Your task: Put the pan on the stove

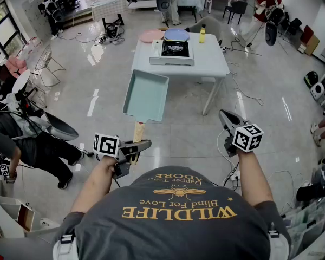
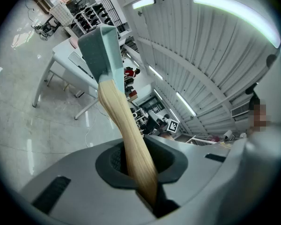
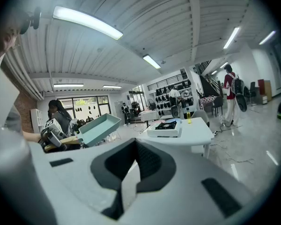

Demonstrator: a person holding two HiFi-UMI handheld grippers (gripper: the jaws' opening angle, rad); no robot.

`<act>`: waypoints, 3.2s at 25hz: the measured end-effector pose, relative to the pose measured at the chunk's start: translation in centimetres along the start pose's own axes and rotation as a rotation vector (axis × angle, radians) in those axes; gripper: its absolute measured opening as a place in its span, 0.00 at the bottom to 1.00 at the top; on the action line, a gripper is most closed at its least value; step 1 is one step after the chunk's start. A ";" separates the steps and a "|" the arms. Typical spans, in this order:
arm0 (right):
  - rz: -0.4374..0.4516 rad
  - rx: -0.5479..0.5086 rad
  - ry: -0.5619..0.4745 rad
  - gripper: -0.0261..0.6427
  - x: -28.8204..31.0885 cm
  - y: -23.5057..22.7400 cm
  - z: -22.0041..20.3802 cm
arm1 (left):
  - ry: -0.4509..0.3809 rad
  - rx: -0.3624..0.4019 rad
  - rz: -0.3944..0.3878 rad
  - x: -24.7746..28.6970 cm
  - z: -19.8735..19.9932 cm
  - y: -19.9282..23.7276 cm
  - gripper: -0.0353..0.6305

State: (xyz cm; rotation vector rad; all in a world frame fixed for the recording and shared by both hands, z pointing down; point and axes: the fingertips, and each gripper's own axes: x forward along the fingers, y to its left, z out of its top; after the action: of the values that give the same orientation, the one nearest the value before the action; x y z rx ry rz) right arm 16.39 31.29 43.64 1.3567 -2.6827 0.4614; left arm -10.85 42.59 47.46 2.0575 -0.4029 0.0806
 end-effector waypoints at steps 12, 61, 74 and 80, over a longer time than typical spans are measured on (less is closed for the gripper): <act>0.016 -0.003 -0.016 0.04 -0.2 -0.6 0.6 | -0.003 0.005 0.008 0.8 0.2 -0.6 0.14; -0.076 0.001 -0.041 0.04 23.8 -7.5 11.7 | 0.098 0.071 -0.136 2.0 28.6 11.9 0.14; -0.106 0.017 -0.036 0.04 37.1 -10.6 16.1 | 0.113 0.090 -0.153 -1.5 41.3 19.4 0.14; -0.067 0.031 -0.037 0.04 40.7 -17.1 16.2 | 0.104 0.073 -0.125 2.9 44.6 21.9 0.14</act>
State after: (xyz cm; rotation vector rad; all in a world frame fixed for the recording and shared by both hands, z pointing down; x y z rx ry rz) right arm 6.46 -14.61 41.15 1.4728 -2.6597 0.4775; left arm -19.88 -6.26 44.07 2.1349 -0.2093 0.1281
